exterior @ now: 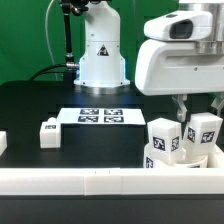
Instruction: Assemble stool
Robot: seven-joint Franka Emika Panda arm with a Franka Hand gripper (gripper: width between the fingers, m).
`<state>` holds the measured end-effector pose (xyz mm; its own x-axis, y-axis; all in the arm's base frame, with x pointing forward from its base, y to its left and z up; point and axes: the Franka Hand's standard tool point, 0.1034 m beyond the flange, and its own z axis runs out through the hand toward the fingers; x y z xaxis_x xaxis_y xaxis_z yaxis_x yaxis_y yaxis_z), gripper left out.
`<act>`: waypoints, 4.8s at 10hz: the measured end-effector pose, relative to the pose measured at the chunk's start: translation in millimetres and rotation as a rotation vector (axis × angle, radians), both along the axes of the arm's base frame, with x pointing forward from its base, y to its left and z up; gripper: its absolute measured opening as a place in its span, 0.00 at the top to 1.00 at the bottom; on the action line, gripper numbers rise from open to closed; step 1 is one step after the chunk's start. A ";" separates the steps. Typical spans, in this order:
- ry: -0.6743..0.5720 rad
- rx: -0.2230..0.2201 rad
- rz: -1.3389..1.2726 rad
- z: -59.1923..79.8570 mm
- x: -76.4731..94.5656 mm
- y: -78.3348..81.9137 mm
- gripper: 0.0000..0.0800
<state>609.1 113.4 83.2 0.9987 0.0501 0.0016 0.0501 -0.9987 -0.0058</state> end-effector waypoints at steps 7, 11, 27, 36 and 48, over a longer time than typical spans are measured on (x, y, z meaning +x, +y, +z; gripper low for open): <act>-0.002 0.022 -0.814 -0.5 -0.2 10.1 0.57; 0.002 0.026 -1.045 -0.4 -0.1 10.5 0.57; 0.112 0.231 -2.096 -2.9 4.5 16.4 0.46; 0.069 0.200 -1.556 13.8 2.0 27.2 0.19; -0.005 0.070 -0.424 24.2 6.0 32.6 0.19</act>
Offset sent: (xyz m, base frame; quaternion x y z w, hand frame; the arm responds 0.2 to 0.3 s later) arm -0.0052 0.0046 -0.0031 0.0092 -0.0052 0.3002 0.9538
